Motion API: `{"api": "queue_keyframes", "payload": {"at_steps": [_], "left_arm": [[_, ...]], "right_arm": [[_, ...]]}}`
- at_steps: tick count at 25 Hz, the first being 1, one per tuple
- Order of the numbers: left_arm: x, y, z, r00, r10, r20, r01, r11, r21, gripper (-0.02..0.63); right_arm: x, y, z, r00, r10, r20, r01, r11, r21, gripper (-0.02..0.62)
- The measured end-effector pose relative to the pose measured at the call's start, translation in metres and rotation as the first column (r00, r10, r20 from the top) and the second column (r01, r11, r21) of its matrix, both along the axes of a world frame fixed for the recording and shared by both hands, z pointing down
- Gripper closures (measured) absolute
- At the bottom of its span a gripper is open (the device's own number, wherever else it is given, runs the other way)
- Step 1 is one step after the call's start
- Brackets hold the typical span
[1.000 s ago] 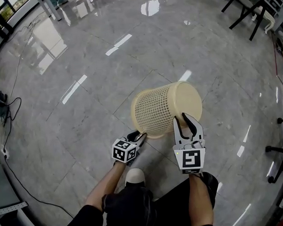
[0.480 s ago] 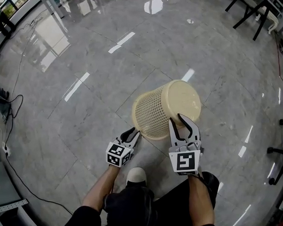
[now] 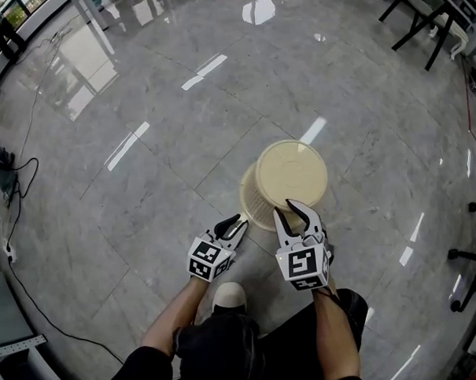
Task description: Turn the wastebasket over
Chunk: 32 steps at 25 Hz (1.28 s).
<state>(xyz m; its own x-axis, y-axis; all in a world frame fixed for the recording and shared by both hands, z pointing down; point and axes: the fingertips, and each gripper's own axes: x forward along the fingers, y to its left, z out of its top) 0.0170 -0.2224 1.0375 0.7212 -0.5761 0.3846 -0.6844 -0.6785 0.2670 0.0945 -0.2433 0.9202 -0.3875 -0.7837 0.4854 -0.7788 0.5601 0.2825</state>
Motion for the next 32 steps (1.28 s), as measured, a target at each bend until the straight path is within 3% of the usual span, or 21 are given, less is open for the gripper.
{"api": "queue_keyframes", "payload": {"at_steps": [11,17,22,27,32], "left_arm": [[0.0,-0.01,-0.033,0.999,0.002,-0.04,0.0,0.998,0.055,0.512],[-0.005,-0.025,-0.087,0.995,-0.024,-0.1,0.041,0.985,0.167,0.581],[0.003,-0.03,-0.123,0.992,-0.002,-0.125,0.033,0.97,0.243,0.598],[0.014,-0.036,-0.14,0.992,0.017,-0.124,0.017,0.963,0.27,0.598],[0.02,-0.039,-0.136,0.996,0.03,-0.087,-0.006,0.965,0.264,0.598]], "right_arm": [[0.0,-0.001,-0.007,1.0,0.01,0.015,-0.01,1.0,0.003,0.494],[0.004,-0.004,-0.024,0.991,0.061,0.117,-0.064,0.998,0.022,0.528],[0.01,-0.007,-0.04,0.974,0.102,0.202,-0.112,0.993,0.038,0.574],[0.02,-0.013,-0.043,0.944,0.172,0.28,-0.175,0.984,-0.013,0.581],[0.025,-0.014,-0.043,0.933,0.195,0.302,-0.197,0.98,-0.024,0.581]]}}
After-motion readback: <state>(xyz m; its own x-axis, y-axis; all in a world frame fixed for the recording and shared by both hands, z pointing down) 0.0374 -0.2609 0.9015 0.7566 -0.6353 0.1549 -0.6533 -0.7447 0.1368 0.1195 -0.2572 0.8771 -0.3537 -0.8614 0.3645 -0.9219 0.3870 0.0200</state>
